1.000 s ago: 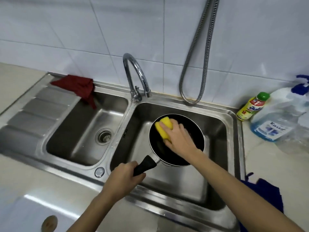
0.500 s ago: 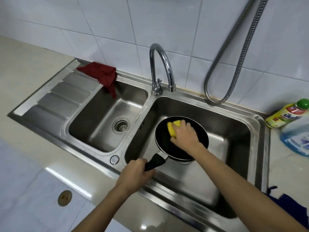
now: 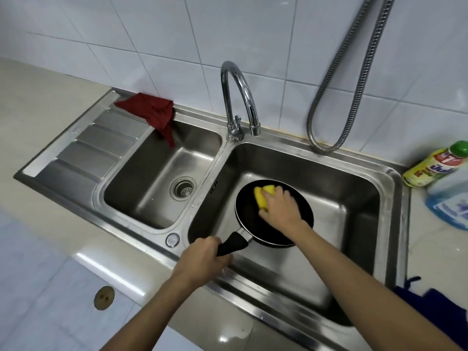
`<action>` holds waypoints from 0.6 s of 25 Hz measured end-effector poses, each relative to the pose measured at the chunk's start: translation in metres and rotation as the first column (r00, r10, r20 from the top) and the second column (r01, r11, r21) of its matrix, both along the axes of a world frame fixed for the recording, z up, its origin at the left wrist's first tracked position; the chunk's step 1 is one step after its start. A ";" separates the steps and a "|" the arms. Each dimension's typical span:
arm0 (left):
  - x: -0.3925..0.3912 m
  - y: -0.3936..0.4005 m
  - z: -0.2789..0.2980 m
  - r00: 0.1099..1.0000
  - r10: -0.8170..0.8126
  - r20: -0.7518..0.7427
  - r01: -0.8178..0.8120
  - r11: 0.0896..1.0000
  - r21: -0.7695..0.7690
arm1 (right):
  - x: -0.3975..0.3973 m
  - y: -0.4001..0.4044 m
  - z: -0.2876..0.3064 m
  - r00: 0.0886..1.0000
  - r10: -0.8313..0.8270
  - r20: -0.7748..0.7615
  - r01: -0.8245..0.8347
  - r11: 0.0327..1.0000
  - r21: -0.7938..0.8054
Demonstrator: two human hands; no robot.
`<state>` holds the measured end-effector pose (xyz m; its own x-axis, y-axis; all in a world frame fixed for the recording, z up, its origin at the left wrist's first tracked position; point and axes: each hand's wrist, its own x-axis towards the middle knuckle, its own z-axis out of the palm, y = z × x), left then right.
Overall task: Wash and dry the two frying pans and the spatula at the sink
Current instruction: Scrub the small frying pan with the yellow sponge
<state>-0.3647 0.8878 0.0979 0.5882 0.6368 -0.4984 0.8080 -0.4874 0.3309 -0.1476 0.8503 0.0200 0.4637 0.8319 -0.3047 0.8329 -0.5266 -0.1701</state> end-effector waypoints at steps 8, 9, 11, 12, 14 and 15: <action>-0.012 0.019 -0.004 0.998 -0.056 -0.030 0.057 0.998 0.026 | -0.037 -0.005 0.008 0.907 0.197 -0.371 -0.210 0.978 0.005; -0.014 0.016 -0.005 0.996 -0.085 -0.029 0.085 0.996 0.007 | -0.036 0.004 0.008 0.925 0.218 -0.312 -0.228 0.974 0.003; -0.019 0.012 -0.005 0.997 -0.071 -0.008 0.071 0.997 -0.025 | -0.018 0.011 0.007 0.982 0.161 -0.099 -0.170 0.982 -0.087; -0.022 0.013 -0.004 0.999 -0.033 0.012 0.034 0.999 -0.040 | -0.008 0.008 0.006 0.991 0.133 0.021 -0.128 0.982 -0.138; -0.029 0.018 -0.002 0.998 0.059 0.038 -0.056 0.997 -0.059 | 0.003 -0.005 0.003 0.979 0.156 0.131 -0.123 0.965 -0.231; -0.031 0.021 -0.003 0.996 0.084 0.044 -0.081 0.995 -0.055 | 0.001 -0.012 0.003 0.980 0.177 0.086 -0.150 0.954 -0.259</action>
<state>-0.3959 0.9088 0.0952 0.5580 0.6575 -0.5063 0.8280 -0.4005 0.3925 -0.1467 0.8384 0.0230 0.3691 0.8025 -0.4688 0.9172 -0.3961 0.0441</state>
